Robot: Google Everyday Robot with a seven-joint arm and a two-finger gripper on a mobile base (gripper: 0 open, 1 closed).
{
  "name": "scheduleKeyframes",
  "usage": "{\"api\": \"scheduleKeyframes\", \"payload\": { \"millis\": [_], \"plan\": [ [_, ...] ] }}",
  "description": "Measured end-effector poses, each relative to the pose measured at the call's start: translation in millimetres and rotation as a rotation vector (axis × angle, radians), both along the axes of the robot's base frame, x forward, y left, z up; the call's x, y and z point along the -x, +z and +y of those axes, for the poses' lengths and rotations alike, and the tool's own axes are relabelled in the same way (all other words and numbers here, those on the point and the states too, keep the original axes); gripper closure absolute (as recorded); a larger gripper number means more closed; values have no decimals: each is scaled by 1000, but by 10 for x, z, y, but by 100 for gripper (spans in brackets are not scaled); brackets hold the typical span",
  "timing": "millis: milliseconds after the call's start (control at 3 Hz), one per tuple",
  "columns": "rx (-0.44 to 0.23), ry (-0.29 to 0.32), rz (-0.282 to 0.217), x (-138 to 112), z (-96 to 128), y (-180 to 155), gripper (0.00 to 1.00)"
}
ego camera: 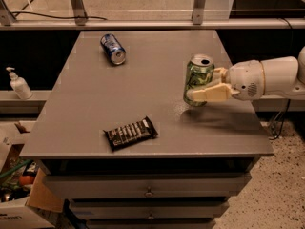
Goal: Move green can near rxbar chocolate
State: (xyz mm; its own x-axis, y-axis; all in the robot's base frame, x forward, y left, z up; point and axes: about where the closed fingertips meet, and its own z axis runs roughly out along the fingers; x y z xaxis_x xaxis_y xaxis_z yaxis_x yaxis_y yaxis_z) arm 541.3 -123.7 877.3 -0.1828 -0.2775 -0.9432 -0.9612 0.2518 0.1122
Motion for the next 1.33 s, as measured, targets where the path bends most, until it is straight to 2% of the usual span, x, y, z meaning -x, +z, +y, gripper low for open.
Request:
{"api": "scheduleKeyframes", "payload": {
  "millis": [1000,1333],
  "plan": [
    [20,118,-25,503,549,-158,100],
    [33,129,-32,530,648,-352,100]
  ]
}}
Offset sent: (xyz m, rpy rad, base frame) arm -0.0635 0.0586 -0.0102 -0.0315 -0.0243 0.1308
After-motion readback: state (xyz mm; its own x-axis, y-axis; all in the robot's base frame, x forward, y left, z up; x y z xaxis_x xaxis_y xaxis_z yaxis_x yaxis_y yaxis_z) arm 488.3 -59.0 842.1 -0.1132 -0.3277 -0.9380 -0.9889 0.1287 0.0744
